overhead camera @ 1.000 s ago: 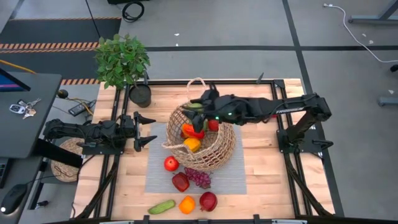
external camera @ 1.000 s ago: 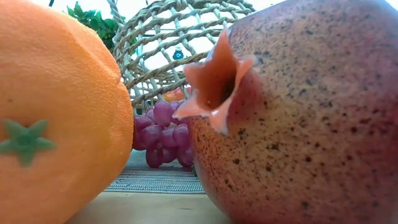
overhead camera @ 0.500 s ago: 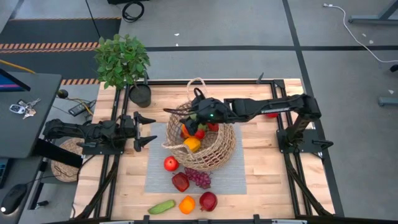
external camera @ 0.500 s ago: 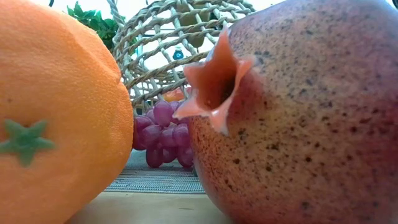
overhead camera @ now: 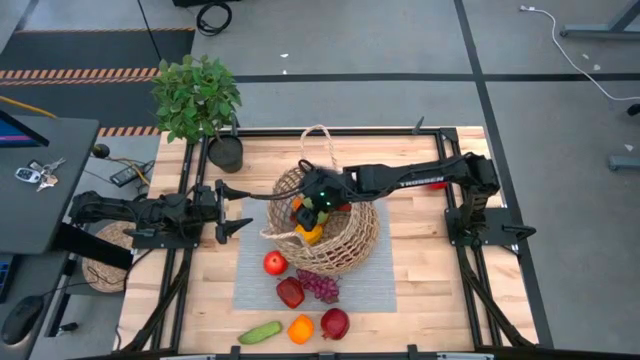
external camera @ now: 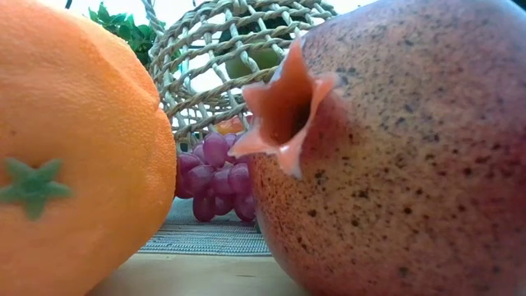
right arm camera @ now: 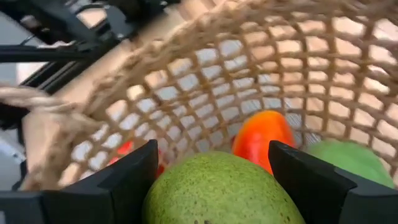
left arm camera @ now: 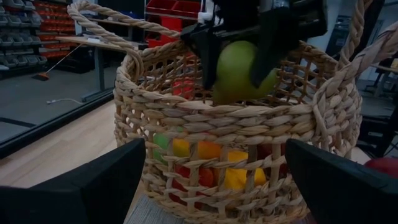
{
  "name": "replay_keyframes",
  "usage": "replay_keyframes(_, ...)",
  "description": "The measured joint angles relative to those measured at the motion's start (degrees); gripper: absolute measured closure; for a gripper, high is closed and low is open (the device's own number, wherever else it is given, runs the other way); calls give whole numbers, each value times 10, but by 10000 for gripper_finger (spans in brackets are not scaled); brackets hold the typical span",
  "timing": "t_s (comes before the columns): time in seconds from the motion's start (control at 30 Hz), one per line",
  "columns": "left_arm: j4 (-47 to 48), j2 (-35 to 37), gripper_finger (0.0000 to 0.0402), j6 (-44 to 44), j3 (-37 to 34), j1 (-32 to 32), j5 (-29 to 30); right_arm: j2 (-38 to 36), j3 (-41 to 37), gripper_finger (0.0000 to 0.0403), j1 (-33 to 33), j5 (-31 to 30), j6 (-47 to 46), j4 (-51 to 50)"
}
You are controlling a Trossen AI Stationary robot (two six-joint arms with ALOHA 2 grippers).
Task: Build produce basket
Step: Put the pear into the basket
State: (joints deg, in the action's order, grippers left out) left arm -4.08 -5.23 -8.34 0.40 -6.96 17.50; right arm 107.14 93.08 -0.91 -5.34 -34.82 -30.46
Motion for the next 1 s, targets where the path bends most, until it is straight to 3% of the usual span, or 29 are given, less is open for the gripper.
replay_keyframes(0.5,0,0,10,0,0,0,0,1,0,98,5,-12,215,18)
replay_keyframes(0.83,0,0,10,0,0,0,0,17,0,97,6,-61,298,-7)
replay_keyframes(1.0,0,0,10,0,0,0,0,16,0,75,9,-71,319,-5)
